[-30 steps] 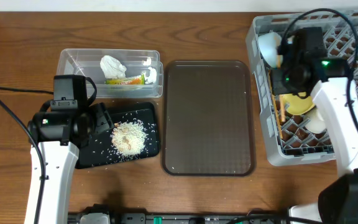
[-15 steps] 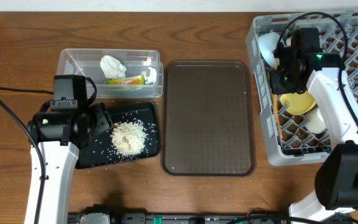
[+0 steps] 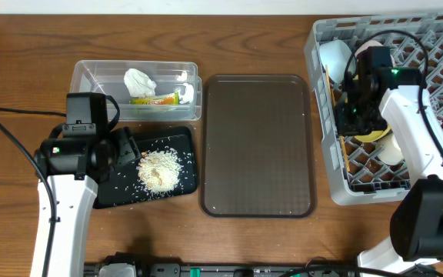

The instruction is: Sort waste into correct bins and load items into the dishwasher rack

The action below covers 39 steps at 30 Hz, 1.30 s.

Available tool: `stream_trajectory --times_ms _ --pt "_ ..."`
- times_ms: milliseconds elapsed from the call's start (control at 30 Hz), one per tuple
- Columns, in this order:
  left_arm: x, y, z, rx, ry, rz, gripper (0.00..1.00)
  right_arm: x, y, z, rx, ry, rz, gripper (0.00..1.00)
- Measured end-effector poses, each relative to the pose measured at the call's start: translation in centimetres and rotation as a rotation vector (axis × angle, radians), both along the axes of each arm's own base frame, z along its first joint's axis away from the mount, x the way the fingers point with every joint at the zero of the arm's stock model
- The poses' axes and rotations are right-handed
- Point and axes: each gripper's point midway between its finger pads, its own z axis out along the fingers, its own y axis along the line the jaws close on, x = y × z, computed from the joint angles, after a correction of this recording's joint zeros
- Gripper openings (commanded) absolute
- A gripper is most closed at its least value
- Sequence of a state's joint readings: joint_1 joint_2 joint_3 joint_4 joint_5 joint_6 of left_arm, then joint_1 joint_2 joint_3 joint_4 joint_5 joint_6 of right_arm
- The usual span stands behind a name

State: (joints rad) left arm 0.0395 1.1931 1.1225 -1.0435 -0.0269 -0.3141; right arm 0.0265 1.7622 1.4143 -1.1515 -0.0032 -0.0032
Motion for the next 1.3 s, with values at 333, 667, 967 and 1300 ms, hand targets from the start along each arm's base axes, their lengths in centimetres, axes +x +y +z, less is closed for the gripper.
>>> stream_trajectory --times_ms 333,667,967,1300 --pt "0.0 0.0 0.0 0.0 0.0 0.0 0.73 -0.2 1.6 -2.4 -0.009 -0.013 0.028 0.04" --pt "0.0 0.0 0.0 0.0 0.0 0.0 0.73 1.7 2.5 -2.2 0.014 -0.103 0.0 0.04" --pt "0.0 0.0 0.0 0.0 0.0 0.0 0.79 1.4 1.8 -2.0 -0.02 -0.096 -0.017 0.27" --pt "2.6 -1.7 1.1 -0.009 -0.11 -0.112 0.84 3.4 2.7 6.0 0.053 -0.374 0.01 0.5"
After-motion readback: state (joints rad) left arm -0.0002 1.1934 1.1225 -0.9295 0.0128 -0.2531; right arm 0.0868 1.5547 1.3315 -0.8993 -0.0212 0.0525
